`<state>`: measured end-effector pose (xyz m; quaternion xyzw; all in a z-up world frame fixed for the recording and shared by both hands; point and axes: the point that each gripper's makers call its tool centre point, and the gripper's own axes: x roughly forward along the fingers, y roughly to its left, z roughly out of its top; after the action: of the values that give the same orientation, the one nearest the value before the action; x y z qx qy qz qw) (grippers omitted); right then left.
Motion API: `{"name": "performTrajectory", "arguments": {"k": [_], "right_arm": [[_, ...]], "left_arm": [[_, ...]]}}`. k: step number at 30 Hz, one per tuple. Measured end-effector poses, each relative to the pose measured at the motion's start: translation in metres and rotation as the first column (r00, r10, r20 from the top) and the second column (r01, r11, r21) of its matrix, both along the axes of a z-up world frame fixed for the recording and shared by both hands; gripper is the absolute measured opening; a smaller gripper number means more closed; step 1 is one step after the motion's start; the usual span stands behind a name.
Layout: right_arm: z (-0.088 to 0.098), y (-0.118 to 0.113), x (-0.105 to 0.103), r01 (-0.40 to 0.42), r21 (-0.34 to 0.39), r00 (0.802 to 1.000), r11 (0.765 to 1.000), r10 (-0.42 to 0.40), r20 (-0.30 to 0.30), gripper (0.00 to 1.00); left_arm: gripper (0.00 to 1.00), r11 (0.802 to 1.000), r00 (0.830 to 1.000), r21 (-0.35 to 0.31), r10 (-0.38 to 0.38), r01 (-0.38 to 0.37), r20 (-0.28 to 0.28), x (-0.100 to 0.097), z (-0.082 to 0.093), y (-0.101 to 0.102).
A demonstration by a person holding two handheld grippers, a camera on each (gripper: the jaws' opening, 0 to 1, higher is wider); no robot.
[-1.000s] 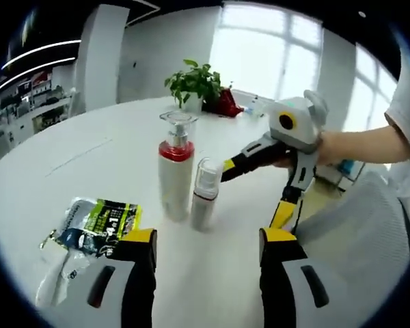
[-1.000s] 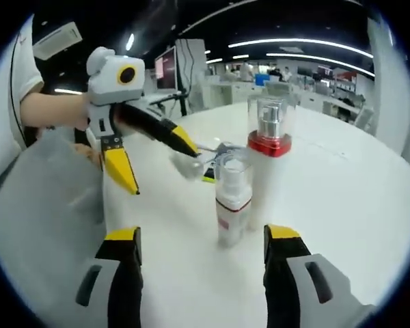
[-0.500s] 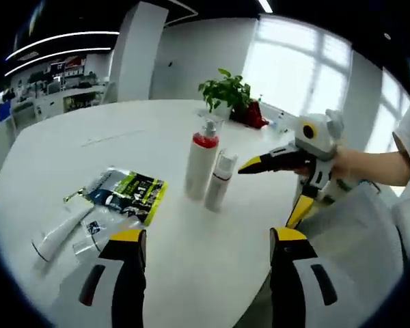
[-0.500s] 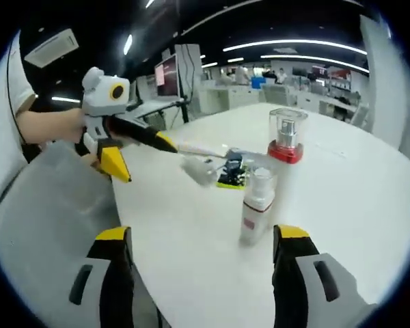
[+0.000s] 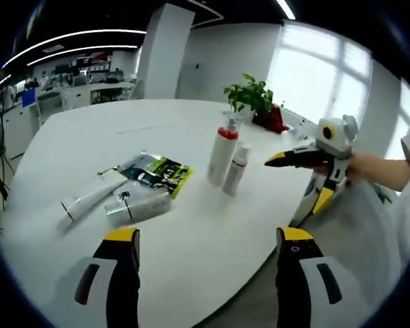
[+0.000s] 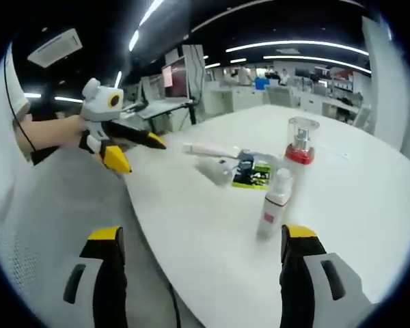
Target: Arrange the skincare products in the storage area until every visible bottle or jar stands upright without overlapping.
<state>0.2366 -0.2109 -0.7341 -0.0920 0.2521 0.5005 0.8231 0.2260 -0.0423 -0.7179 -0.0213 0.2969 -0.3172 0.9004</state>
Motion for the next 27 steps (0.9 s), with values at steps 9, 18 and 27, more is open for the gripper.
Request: {"name": "performTrajectory", "arguments": {"k": [9,18,27], "right_arm": [[0.012,-0.001,-0.010,0.038,0.025,0.999,0.999,-0.038,-0.008,0.99],[0.031,0.001,-0.007,0.099,0.067,0.995,0.993,-0.099,0.000,0.99],[0.035,0.004,-0.008,0.143,0.068,0.990,0.987,-0.143,-0.015,0.99]], "left_arm": [[0.85,1.000,1.000,0.012,0.020,-0.020,-0.004,-0.016,0.002,0.014],[0.98,1.000,1.000,0.002,0.005,-0.005,0.003,-0.018,0.010,0.027],[0.99,1.000,1.000,-0.002,0.003,-0.003,-0.027,-0.023,0.008,0.034]]}}
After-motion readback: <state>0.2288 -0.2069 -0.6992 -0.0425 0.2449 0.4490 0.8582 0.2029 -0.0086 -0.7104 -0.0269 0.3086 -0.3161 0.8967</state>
